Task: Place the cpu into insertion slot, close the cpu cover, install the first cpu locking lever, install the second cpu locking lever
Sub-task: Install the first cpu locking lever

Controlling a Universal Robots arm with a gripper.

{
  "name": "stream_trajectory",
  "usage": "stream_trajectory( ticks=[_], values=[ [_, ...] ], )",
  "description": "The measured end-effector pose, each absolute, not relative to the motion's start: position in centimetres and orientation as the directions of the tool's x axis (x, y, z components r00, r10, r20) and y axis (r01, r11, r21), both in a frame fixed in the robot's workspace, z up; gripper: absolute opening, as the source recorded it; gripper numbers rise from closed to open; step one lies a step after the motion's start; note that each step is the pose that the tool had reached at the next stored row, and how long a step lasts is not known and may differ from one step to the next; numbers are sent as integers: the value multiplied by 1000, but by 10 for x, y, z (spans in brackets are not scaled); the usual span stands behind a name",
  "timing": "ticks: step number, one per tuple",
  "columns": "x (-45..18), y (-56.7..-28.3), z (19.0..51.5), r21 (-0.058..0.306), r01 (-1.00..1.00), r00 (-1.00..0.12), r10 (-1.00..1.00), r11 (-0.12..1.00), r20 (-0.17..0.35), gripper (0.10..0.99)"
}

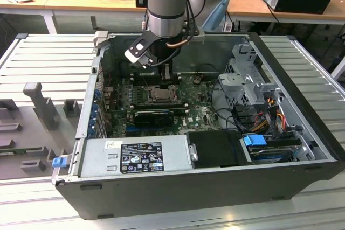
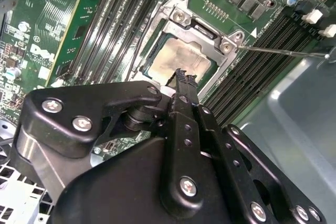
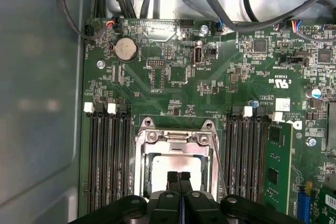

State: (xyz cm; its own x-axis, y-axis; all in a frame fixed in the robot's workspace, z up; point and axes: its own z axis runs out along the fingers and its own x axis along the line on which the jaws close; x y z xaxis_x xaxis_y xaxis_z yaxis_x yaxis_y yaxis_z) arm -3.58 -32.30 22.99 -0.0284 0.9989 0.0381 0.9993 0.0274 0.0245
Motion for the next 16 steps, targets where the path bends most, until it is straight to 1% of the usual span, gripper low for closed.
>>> stream_trajectory(
  ticks=[4,12,16],
  values=[
    [-37,-323,231,24,999,-28,999,27,38,106],
    [-37,-323,244,24,999,-28,999,28,37,106],
    [-37,-323,260,24,999,-31,999,30,35,106]
  ],
)
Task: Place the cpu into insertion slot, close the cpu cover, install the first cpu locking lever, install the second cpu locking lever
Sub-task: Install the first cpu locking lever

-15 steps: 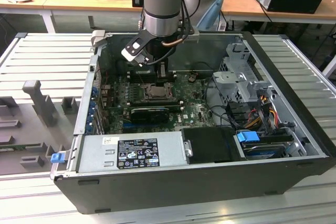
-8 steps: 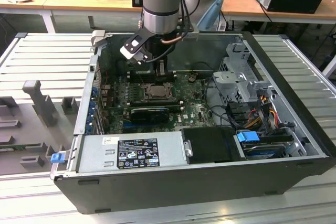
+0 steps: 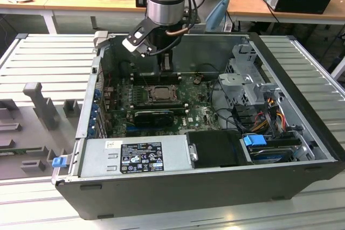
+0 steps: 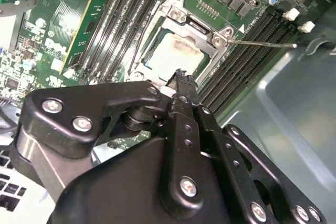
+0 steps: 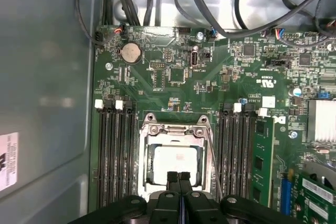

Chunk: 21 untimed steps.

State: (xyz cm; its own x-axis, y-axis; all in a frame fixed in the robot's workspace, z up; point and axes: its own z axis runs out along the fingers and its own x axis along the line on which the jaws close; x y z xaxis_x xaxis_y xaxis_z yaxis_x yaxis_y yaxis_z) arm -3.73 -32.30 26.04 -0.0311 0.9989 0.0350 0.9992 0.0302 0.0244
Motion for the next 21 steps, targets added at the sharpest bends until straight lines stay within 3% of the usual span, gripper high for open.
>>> stream_trajectory(
  ticks=[9,21],
  values=[
    [-37,-323,291,24,999,-34,999,33,33,106],
    [-37,-323,291,24,986,-164,986,163,30,106]
  ],
)
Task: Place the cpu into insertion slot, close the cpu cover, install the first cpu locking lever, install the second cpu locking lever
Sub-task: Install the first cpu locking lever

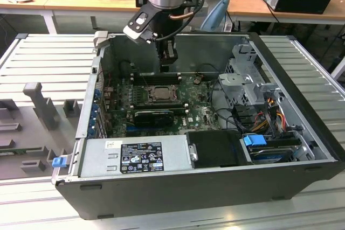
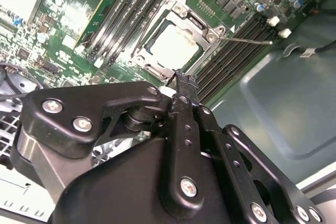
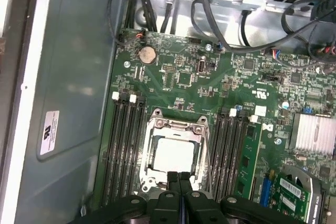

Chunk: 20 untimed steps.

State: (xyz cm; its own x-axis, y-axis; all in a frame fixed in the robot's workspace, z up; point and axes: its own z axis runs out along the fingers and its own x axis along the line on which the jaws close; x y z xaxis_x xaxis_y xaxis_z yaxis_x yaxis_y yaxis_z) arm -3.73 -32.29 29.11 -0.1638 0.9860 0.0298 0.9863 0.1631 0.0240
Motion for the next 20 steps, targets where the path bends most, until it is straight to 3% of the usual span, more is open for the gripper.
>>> stream_trajectory(
  ticks=[20],
  values=[
    [-37,-323,291,24,950,-311,950,311,28,106]
  ],
)
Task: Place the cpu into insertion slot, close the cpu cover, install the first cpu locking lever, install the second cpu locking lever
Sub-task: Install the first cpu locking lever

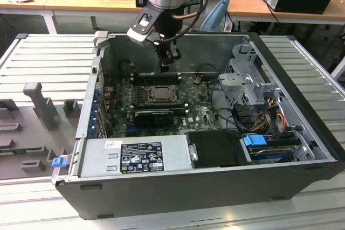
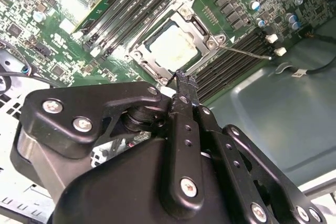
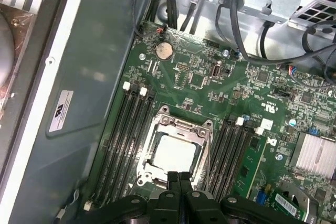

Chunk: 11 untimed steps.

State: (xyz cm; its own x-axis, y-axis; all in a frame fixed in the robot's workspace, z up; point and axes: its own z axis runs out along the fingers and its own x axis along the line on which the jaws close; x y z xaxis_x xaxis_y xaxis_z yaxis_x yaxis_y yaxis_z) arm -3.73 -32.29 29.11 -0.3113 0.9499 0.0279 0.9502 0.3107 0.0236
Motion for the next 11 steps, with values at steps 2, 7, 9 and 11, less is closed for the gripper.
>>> stream_trajectory(
  ticks=[2,7,9,11],
  values=[
    [-37,-323,291,24,946,-324,946,324,28,106],
    [-37,-323,291,23,935,-355,934,354,27,106],
    [-37,-323,291,23,932,-363,932,362,27,106],
    [-37,-323,291,23,928,-372,928,371,27,106]
  ],
)
